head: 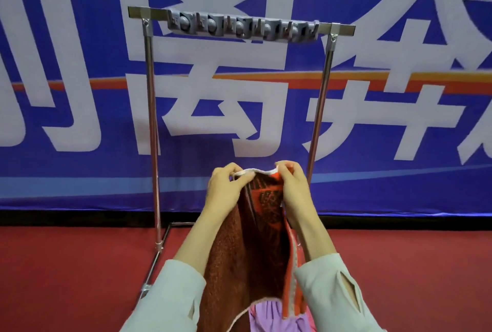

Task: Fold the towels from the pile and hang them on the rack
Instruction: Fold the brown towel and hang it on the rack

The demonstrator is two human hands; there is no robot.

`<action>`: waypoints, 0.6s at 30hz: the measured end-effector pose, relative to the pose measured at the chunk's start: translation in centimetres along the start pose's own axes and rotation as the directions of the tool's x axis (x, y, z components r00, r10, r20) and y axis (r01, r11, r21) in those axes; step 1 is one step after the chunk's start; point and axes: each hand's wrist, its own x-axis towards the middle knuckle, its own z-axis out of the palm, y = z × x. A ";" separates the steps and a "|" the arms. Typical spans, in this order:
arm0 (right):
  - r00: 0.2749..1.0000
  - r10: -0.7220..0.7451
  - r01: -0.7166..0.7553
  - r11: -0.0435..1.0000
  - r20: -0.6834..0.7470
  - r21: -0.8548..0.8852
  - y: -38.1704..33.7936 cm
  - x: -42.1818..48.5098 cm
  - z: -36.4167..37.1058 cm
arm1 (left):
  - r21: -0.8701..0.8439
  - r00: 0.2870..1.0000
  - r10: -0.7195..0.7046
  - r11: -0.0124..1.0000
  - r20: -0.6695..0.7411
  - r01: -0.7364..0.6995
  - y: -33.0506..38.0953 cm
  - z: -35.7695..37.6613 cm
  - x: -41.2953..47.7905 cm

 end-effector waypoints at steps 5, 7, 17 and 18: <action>0.973 0.002 0.047 0.978 0.230 -0.205 3.4 1.4 -0.4 | -0.341 0.993 -0.009 0.940 -0.114 -0.030 -0.7 1.0 0.3; 0.987 -0.015 0.051 0.973 0.159 -0.224 4.9 2.2 0.1 | -0.335 0.993 -0.037 0.942 -0.108 -0.002 -2.2 1.6 0.5; 0.992 -0.050 0.046 0.998 -0.120 -0.041 8.2 6.2 1.4 | -0.101 0.967 -0.211 0.975 -0.145 0.198 -8.0 4.6 0.8; 0.991 -0.060 0.050 0.995 -0.123 -0.087 8.3 6.3 1.3 | -0.100 0.967 -0.211 0.975 -0.146 0.198 -7.9 4.7 1.0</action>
